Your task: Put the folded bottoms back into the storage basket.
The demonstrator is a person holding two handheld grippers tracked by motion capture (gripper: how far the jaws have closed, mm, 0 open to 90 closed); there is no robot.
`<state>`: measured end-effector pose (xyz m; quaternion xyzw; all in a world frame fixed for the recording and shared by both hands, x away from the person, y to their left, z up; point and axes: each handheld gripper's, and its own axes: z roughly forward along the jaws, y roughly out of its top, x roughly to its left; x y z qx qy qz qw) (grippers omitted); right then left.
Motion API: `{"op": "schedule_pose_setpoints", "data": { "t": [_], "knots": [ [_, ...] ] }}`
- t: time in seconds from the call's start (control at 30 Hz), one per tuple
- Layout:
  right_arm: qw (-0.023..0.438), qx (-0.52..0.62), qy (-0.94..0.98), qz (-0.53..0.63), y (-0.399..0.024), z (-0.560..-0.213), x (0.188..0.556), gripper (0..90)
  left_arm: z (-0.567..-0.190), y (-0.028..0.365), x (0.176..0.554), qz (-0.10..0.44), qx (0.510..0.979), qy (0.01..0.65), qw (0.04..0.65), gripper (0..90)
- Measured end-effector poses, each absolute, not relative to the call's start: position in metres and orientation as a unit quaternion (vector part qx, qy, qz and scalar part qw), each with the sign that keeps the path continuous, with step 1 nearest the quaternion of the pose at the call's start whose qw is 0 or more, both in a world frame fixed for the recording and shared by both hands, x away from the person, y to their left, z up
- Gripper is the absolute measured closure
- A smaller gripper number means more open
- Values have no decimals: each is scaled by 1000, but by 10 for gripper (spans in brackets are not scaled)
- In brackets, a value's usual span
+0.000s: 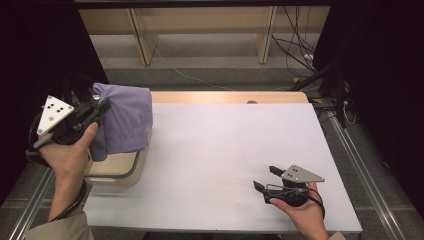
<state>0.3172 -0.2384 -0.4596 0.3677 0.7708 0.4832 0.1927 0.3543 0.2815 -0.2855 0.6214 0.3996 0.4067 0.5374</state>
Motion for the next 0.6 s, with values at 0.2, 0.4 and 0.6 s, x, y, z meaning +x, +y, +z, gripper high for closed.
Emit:
{"op": "schedule_pose_setpoints", "data": {
  "t": [0.2, 0.4, 0.6],
  "knots": [
    [194, 367, 770, 484, -239, -460, 317, 227, -285, 282, 354, 407, 621, 400, 538, 856],
    [194, 367, 770, 484, -239, -460, 317, 227, -283, 285, 352, 409, 620, 401, 537, 856],
    [193, 368, 771, 483, -238, -459, 317, 227, -283, 286, 352, 411, 619, 402, 535, 857]
  ]
}}
